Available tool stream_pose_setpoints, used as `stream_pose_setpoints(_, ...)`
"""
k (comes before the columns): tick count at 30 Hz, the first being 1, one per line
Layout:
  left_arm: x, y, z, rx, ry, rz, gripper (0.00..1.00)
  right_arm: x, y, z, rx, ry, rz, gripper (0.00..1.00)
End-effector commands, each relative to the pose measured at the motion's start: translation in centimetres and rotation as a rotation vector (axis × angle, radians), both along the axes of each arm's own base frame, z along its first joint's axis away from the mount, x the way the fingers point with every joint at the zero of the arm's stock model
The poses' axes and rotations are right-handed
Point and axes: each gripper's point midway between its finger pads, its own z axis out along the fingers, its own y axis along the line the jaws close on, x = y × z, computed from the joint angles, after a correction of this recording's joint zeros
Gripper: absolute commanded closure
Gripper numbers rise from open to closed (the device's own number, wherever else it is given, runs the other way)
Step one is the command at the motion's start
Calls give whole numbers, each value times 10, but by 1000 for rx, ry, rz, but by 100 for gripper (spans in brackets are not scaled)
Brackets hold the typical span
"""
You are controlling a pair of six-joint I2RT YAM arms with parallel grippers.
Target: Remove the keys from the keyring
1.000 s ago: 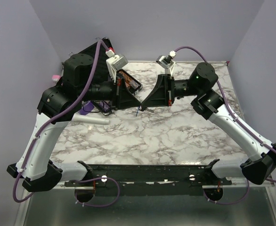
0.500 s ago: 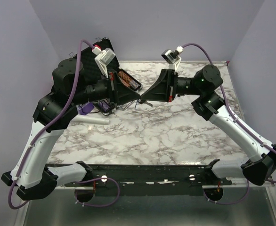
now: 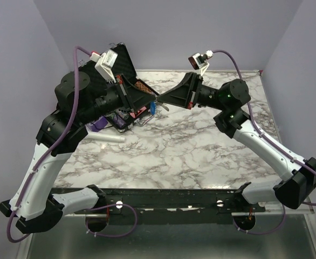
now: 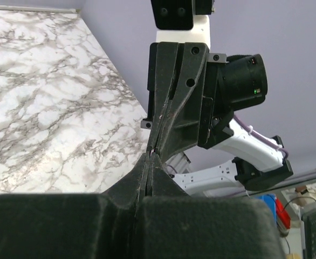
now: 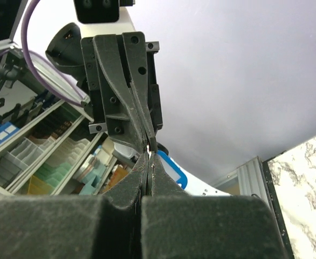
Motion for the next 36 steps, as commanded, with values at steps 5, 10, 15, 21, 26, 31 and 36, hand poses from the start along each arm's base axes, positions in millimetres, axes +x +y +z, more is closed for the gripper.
stream_pose_setpoints(5, 21, 11, 13, -33, -12, 132, 100, 3, 3, 18, 54, -28, -1, 99)
stream_pose_setpoints(10, 16, 13, 18, -25, -54, 120, 62, 2, 4, 13, 30, -29, 6, 99)
stream_pose_setpoints(15, 12, 23, 28, 21, -121, 133, 29, -4, 3, 6, -13, -47, 28, 99)
stream_pose_setpoints(21, 2, 25, 27, 61, -131, 69, 29, -18, 1, 0, -42, -73, 91, 99)
stream_pose_setpoints(26, -15, 11, 17, 49, -100, -152, 33, -28, -2, 2, -52, -106, 144, 99)
stream_pose_setpoints(31, -25, 7, 10, 46, -87, -254, 42, -32, -2, 2, -58, -121, 169, 99)
stream_pose_setpoints(36, -33, 2, 4, 41, -69, -337, 53, -32, -2, 4, -56, -131, 174, 99)
